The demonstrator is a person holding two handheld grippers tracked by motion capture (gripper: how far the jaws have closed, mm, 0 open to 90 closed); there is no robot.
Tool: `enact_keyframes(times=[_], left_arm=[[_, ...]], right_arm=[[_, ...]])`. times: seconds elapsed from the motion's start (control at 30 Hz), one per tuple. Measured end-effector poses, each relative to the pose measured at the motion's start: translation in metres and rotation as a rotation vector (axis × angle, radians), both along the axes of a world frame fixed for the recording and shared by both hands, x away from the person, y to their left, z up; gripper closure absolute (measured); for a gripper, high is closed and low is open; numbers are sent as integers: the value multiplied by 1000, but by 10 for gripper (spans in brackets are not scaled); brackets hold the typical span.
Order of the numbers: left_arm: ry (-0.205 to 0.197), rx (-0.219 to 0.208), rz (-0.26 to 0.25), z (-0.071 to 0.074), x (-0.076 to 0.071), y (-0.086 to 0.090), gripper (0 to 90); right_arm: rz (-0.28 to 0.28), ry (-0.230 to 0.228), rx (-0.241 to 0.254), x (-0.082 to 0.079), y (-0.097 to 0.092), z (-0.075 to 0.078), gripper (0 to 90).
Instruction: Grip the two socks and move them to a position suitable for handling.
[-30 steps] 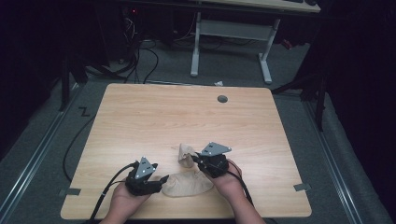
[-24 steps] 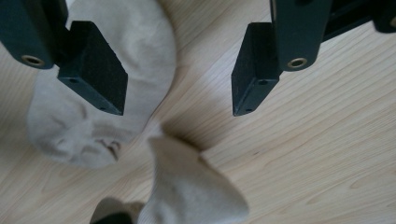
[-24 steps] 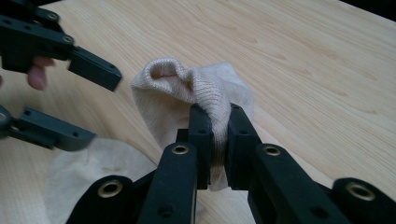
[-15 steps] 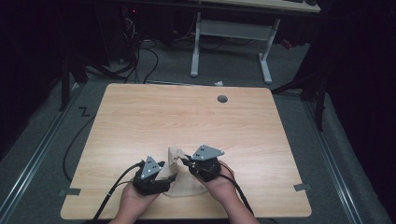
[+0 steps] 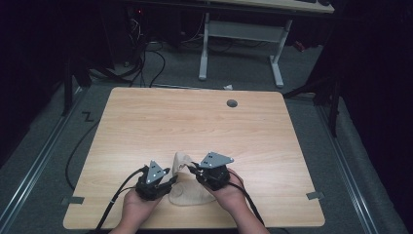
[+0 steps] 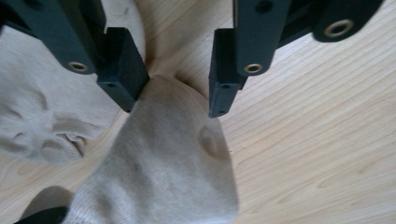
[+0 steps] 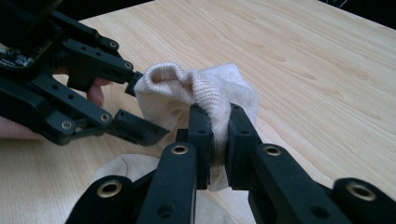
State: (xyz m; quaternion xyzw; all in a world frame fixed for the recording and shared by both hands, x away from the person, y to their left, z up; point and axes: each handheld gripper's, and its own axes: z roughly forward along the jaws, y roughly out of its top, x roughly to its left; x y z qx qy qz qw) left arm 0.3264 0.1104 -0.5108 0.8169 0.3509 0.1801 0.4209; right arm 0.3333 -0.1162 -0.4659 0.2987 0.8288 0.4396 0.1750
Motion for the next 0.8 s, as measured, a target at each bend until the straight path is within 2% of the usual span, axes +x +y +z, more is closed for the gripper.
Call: enact_keyframes(times=[0.17, 0.23, 0.37, 0.53, 0.67, 0.8], left_arm=[[0, -7, 23, 1, 2, 7, 638], [-11, -10, 34, 1, 3, 8, 660], [-29, -3, 49, 2, 4, 12, 664], [-39, -19, 80, 1, 6, 18, 655], [-36, 14, 73, -4, 7, 14, 640], [-29, 14, 71, -6, 10, 14, 651]], right_arm=[[-11, 7, 2, 1, -4, -1, 824], [-12, 9, 7, 2, -6, -2, 823], [-19, 12, 12, 2, -8, -2, 821], [-21, 19, 33, 2, -12, -1, 820], [-28, 22, 47, 2, -16, 1, 821], [-27, 29, 66, 2, -19, 1, 821]])
